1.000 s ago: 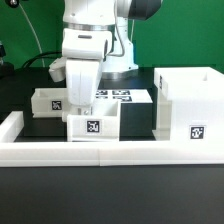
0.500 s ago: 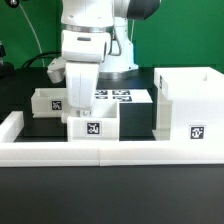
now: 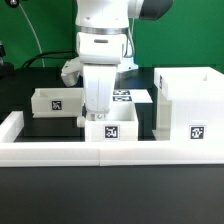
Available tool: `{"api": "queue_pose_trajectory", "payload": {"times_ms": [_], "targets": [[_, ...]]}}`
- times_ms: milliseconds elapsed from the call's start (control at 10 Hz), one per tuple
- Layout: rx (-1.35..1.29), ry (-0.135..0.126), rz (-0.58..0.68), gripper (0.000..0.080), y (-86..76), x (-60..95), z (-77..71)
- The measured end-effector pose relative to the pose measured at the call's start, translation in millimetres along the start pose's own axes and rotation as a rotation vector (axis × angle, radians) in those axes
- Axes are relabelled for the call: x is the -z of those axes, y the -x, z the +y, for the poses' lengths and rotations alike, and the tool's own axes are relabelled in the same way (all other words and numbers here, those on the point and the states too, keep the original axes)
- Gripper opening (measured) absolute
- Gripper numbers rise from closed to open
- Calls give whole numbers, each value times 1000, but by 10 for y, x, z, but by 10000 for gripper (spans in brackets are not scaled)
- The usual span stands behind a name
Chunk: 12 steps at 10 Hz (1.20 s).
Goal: Assemble drawer
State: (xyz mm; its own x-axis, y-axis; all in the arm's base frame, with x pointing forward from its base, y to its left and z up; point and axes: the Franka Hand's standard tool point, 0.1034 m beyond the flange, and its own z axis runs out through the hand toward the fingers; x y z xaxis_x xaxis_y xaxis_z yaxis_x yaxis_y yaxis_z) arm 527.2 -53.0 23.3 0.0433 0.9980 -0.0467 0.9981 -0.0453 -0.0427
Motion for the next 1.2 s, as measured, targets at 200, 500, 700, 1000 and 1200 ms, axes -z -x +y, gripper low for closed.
{"api": "queue_pose_trajectory", "payload": {"times_ms": [200, 500, 700, 1000, 1200], "targets": [[-3, 9, 0, 42, 16, -5, 1], [23, 36, -3, 42, -40, -1, 32], [33, 40, -2, 42, -126, -10, 58], [28, 37, -2, 42, -105, -25, 43], [38, 32, 3, 42, -168, -52, 33]]}}
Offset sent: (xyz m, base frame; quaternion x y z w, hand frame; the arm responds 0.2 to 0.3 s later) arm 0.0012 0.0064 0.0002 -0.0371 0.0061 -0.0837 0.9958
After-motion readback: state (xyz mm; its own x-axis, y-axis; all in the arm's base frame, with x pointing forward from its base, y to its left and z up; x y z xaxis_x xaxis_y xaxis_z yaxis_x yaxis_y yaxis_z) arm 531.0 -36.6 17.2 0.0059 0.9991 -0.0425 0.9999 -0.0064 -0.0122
